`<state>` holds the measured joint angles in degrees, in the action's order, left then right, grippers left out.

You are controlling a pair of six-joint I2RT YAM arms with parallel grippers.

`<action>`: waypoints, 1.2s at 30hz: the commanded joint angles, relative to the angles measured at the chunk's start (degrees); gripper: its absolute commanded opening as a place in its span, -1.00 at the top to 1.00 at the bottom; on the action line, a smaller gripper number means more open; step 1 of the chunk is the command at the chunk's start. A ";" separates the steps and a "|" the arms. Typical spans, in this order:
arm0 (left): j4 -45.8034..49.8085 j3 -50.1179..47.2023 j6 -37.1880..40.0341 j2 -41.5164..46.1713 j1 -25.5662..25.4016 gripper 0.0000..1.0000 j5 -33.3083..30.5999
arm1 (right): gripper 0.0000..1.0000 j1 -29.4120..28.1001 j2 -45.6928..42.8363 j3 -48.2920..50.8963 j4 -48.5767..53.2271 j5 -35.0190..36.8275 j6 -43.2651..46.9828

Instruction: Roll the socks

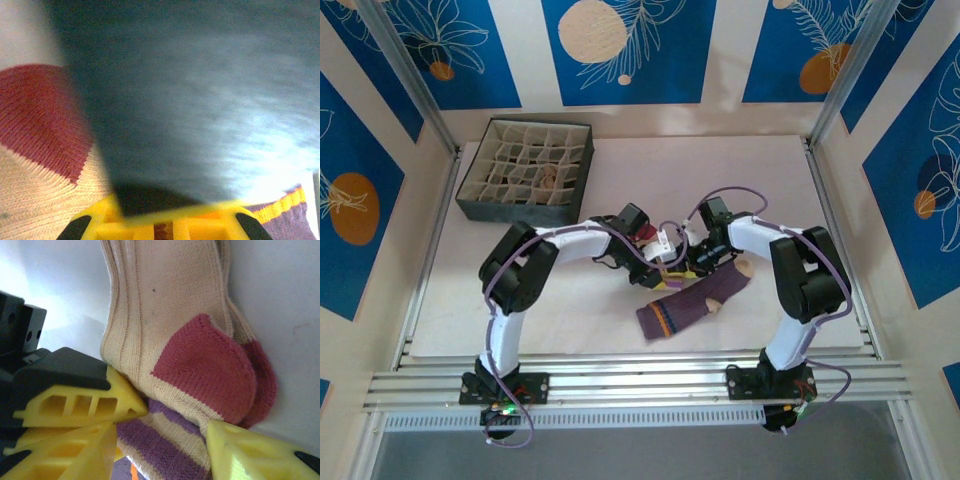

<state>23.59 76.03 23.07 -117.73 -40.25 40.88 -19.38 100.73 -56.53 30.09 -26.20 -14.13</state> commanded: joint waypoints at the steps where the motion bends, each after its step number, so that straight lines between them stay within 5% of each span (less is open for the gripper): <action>1: 4.49 1.34 -6.59 -3.80 2.05 1.00 0.91 | 0.01 -0.76 0.25 0.70 -1.74 -5.16 -0.41; 11: 1.30 0.45 -15.59 -7.03 5.52 1.00 2.10 | 0.09 -1.43 0.44 1.14 -1.83 -3.88 -1.09; 19: -0.13 -0.02 -16.13 -6.04 5.53 0.99 1.11 | 0.77 -2.66 2.17 -0.49 1.88 1.09 -2.06; 21: -1.92 -1.33 -15.69 -4.67 5.45 0.80 0.49 | 0.91 -2.53 2.67 -0.75 2.81 1.98 -2.39; 25: -10.46 -7.68 -13.15 1.56 5.44 0.55 0.08 | 1.00 -1.81 4.22 -1.75 4.45 2.09 -2.12; 36: -41.57 -30.73 0.16 21.03 2.75 0.27 -7.32 | 1.00 -0.93 9.50 -8.47 13.03 2.63 2.15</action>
<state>-5.13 49.45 16.69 -100.09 -36.49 37.26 -20.43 108.29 -64.01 37.87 -25.89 -14.06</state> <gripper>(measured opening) 0.364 0.070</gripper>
